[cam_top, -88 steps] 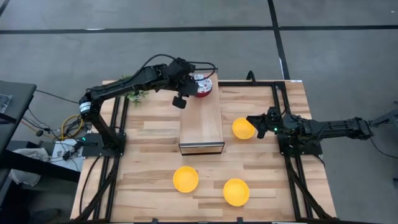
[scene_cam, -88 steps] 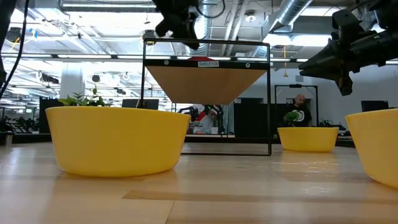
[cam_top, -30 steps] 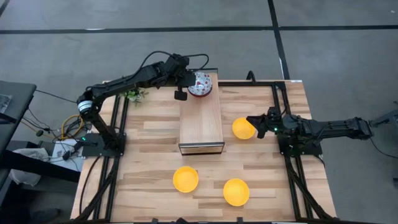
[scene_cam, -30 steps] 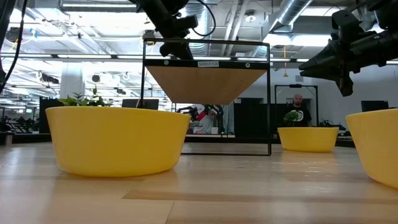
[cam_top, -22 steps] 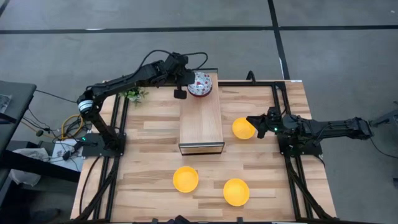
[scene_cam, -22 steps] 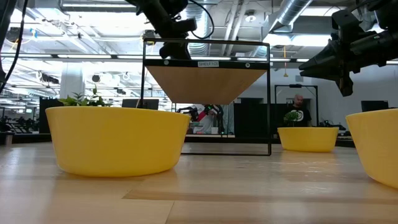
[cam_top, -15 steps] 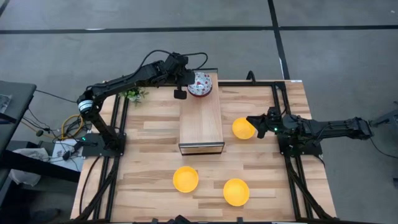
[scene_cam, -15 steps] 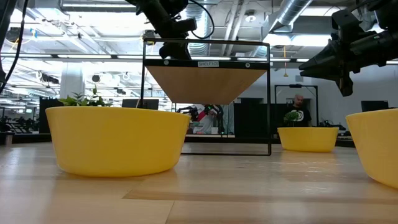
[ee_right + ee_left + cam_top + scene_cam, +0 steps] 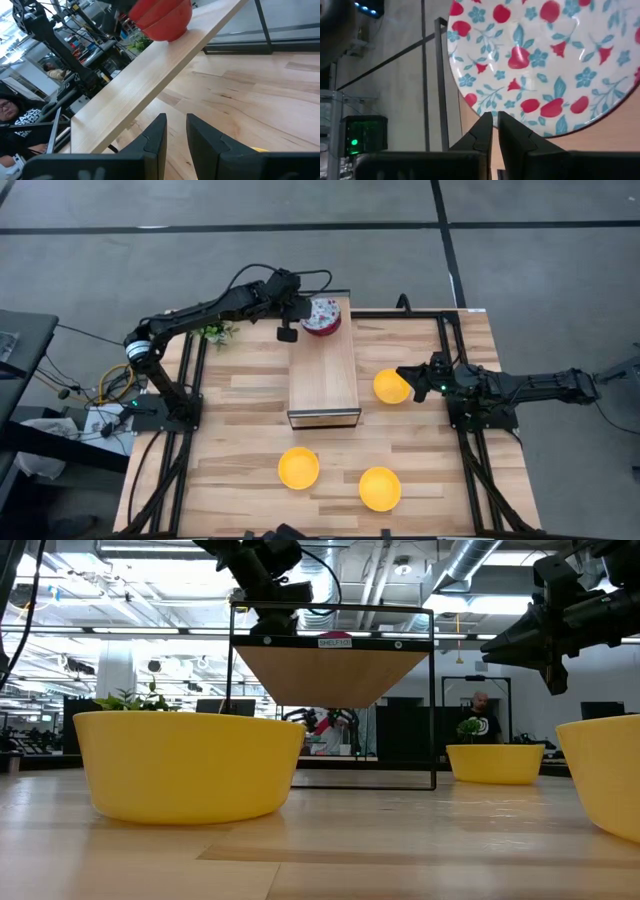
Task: Pick & Place Mini bowls
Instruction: Stack the white patterned bowl on the other white patterned bowls on the shelf, then put the top yellow bowl on the shelf
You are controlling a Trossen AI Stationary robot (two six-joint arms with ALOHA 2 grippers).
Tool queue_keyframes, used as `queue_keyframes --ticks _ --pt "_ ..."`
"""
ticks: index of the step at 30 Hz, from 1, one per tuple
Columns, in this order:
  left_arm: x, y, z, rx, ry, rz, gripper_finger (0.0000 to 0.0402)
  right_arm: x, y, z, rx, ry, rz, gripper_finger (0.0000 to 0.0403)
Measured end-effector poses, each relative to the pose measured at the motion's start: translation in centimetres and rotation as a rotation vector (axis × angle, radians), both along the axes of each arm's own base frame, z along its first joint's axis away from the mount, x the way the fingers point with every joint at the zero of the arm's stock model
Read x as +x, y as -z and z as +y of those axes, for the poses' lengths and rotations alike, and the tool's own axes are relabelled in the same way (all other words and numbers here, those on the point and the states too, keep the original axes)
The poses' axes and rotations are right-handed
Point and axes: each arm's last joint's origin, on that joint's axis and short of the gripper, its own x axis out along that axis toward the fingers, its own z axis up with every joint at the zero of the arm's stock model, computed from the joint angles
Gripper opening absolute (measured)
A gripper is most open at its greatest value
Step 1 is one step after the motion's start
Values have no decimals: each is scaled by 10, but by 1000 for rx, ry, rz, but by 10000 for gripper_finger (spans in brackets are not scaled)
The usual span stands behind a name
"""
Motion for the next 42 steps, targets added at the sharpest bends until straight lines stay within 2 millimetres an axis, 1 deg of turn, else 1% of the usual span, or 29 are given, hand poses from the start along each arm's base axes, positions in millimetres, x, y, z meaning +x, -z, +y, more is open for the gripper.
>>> queue_keyframes --ticks 3,7,9,13,16,18,24,30,33,35,37,39,40,42 --pt "-1 -5 -2 39 -4 -8 28 0 0 0 0 0 0 63" --pt "-5 -23 -10 103 23 -59 28 0 0 0 0 0 0 63" --pt "-3 -27 -20 108 52 -76 28 0 0 0 0 0 0 63" --pt "9 -29 -54 105 155 -87 28 0 0 0 0 0 0 63" --pt "23 -22 -77 114 227 -62 28 0 0 0 1 1 -2 63" --pt "30 -15 -83 146 226 -40 28 0 -1 0 1 1 -8 63" --pt "40 -1 -73 247 119 32 28 1 -3 0 2 0 -28 63" --pt "40 -7 -79 273 119 7 28 1 -3 0 0 0 -29 63" --pt "38 -19 -81 297 111 -19 28 1 -3 0 -4 -1 -27 63" --pt "36 -33 -81 311 101 -66 28 1 -3 0 -4 -1 -27 63" --pt "30 -46 -81 317 85 -102 28 1 -4 0 -1 0 -40 63" --pt "20 -56 -80 295 44 -145 28 1 -5 0 0 -1 -49 63" --pt "12 -62 -80 264 13 -167 28 1 -5 0 0 -1 -57 63" --pt "-9 -74 -80 141 -52 -236 28 1 -7 0 0 0 -73 63"
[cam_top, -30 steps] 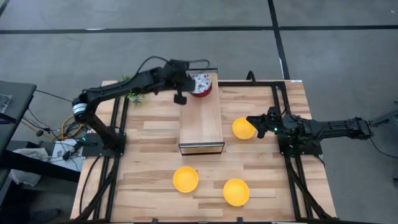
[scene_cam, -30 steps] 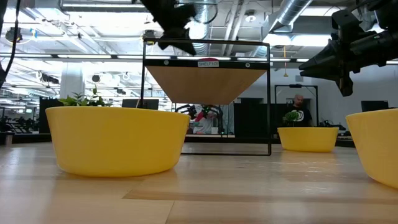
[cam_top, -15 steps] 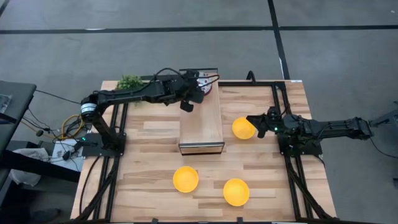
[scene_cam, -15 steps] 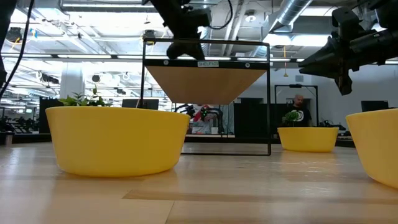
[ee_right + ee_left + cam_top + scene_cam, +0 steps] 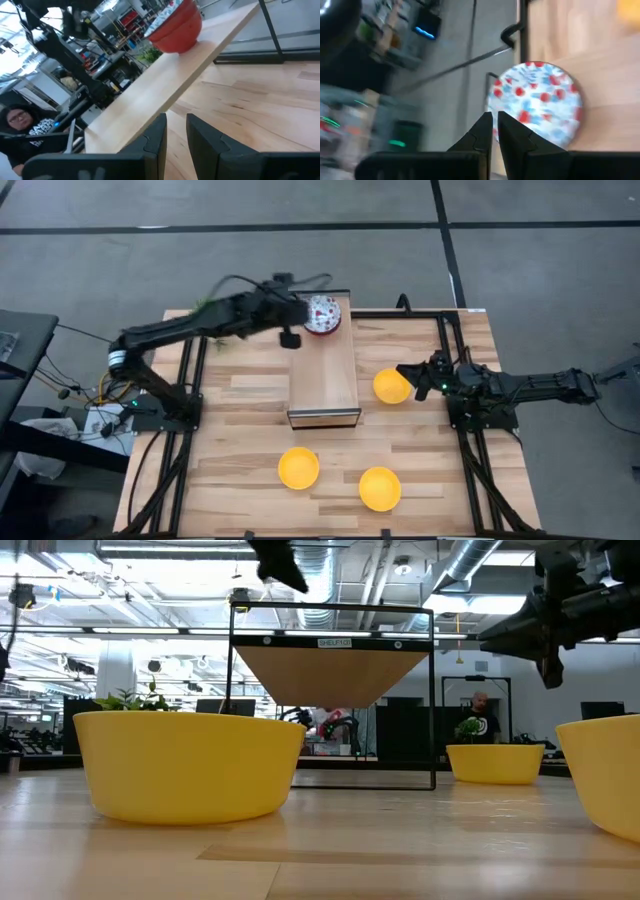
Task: Pick & Place Mini bowls
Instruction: Put the top yellow bowl on the shelf
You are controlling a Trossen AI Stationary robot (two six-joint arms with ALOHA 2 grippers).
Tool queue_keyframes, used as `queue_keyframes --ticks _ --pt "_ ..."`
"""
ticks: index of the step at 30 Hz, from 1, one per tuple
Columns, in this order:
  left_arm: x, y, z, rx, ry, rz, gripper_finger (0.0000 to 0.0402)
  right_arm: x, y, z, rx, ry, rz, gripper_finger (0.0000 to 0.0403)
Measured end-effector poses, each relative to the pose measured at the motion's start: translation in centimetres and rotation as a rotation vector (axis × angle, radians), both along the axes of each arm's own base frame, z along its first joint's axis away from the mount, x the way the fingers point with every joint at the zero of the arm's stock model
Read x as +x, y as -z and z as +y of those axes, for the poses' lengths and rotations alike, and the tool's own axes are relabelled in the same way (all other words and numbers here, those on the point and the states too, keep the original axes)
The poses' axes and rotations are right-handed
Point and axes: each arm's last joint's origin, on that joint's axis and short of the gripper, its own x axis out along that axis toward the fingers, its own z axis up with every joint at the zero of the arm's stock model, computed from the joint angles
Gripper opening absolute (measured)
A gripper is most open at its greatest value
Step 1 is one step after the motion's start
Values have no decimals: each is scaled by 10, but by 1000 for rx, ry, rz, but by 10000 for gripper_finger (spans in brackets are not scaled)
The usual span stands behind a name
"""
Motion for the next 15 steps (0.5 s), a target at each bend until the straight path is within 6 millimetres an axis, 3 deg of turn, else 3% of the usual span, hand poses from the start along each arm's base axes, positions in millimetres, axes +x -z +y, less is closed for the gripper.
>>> queue_keyframes --ticks 4,8,15 --pt "-46 -14 -8 -432 33 -133 24 0 -3 0 1 0 -32 63" --pt "-87 -8 -27 -777 84 -220 16 1 -7 0 1 0 -74 63" --pt "-144 38 -58 -1007 20 -241 10 1 -9 0 2 -1 -100 63"
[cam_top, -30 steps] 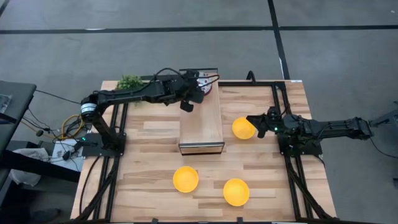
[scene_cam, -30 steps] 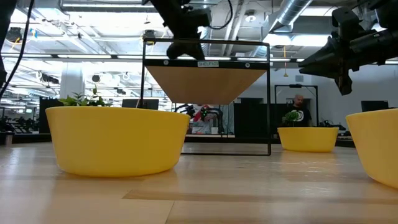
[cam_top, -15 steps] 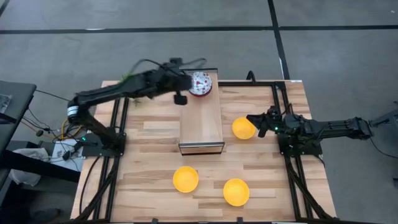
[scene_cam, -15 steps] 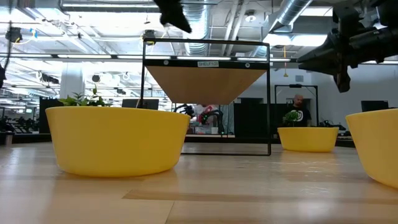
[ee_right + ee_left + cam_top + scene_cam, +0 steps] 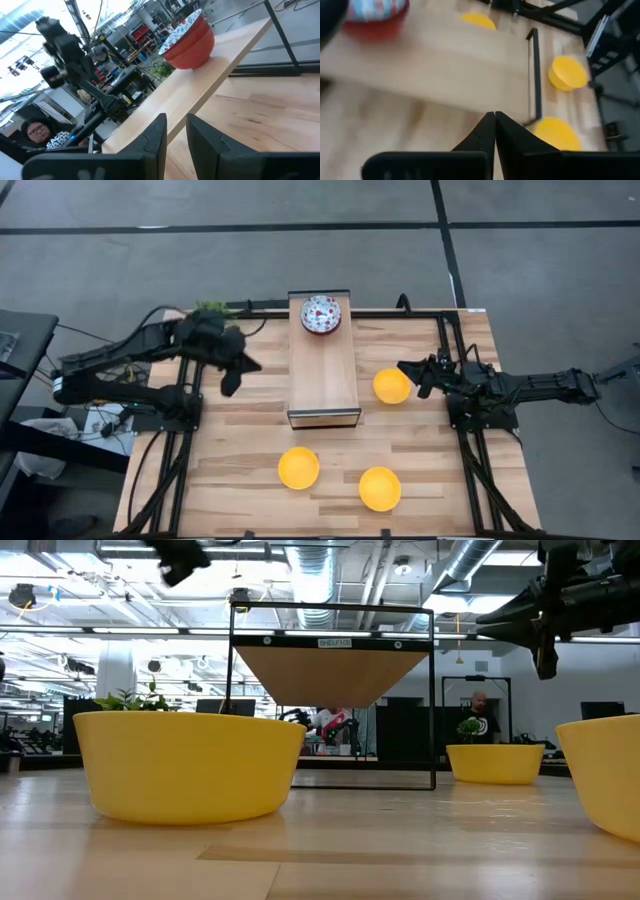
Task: Pick & Place Mini bowls
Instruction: Put the top yellow bowl on the shelf
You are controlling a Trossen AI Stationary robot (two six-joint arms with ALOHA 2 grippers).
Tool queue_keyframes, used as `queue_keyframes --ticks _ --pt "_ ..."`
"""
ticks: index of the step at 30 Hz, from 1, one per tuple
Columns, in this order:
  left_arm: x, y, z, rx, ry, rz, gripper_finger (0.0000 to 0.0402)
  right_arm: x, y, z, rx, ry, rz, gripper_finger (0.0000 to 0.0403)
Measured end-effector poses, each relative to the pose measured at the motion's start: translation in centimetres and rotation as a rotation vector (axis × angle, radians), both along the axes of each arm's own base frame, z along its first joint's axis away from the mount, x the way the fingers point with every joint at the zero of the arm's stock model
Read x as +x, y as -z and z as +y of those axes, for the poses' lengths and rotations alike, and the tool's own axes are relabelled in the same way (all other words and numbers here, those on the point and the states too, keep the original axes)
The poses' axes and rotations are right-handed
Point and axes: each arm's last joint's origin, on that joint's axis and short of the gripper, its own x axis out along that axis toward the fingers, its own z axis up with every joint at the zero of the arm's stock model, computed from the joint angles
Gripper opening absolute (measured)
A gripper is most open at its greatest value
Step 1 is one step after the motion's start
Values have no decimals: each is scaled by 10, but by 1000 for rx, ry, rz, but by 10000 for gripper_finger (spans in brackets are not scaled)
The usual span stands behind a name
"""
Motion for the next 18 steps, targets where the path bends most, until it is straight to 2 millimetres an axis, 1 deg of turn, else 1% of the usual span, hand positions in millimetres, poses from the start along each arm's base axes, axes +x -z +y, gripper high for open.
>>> queue_keyframes --ticks 3,6,9,13,16,18 --pt "-14 24 -9 -121 -60 0 12 0 0 0 0 1 0 63" --pt "-23 51 -17 -234 -102 10 14 0 1 1 2 -33 12 63" --pt "-28 80 -26 -321 -117 39 14 0 7 3 24 -100 63 63" --pt "-32 117 -38 -428 -134 108 14 -1 17 4 134 -120 144 63" --pt "-36 141 -45 -468 -148 193 14 -2 22 5 188 -128 176 63" --pt "-39 154 -49 -469 -159 232 14 -3 21 5 202 -129 194 63"
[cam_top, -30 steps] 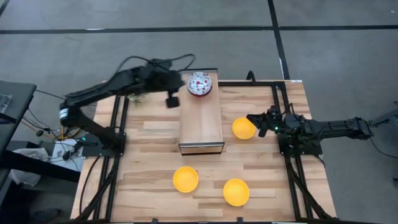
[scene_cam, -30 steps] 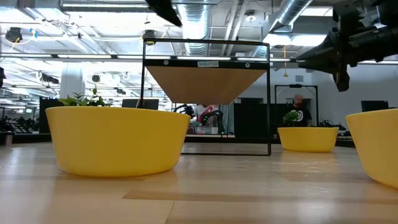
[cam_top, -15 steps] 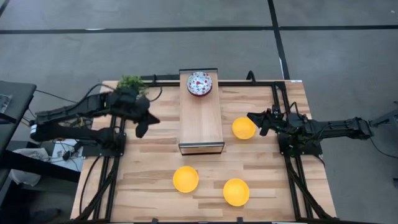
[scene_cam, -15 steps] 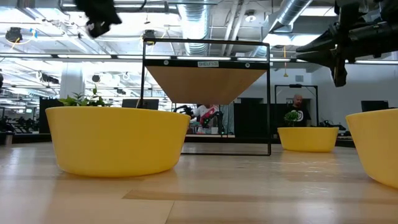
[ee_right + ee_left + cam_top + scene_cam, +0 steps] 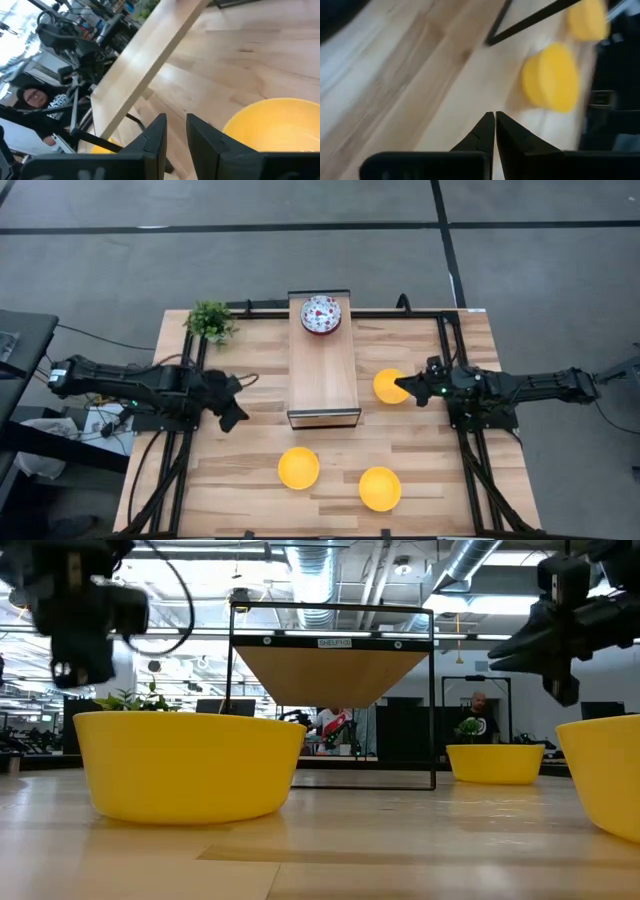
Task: Pick & Place Mini bowls
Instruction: Put the top yellow bowl on the shelf
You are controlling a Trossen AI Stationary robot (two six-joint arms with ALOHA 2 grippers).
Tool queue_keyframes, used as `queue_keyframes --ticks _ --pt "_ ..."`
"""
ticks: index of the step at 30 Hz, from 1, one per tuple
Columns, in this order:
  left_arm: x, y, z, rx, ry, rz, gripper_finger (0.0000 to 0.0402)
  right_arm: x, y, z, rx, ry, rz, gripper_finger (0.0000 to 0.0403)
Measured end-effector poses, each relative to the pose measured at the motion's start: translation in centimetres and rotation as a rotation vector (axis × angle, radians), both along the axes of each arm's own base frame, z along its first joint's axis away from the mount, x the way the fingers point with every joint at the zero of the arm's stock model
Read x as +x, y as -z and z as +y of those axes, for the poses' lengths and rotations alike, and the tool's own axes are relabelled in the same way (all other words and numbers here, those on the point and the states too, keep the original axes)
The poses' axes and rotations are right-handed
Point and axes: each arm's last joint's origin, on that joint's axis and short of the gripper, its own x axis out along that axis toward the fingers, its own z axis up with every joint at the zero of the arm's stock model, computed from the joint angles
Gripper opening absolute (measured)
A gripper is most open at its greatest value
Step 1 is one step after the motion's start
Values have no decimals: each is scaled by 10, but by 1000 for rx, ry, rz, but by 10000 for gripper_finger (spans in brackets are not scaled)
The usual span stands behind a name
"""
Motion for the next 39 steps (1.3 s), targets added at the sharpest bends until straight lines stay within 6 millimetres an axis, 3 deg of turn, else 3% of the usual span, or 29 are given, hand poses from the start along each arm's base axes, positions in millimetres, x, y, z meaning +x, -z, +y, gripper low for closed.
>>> queue_keyframes --ticks 6,11,17,22,29,39 --pt "-6 24 -3 107 -57 55 14 -5 -38 -1 -21 15 61 63" --pt "2 18 -4 233 -63 -73 14 -7 -72 -1 -18 28 272 63" --pt "9 9 -3 348 -46 -198 8 -1 -93 -2 83 112 622 63" --pt "9 8 -1 408 -55 -207 6 18 -89 -6 165 203 816 63" --pt "11 7 1 436 -54 -228 6 39 -72 -18 258 171 963 71" --pt "11 6 1 435 -38 -232 8 37 -48 -37 349 206 994 131"
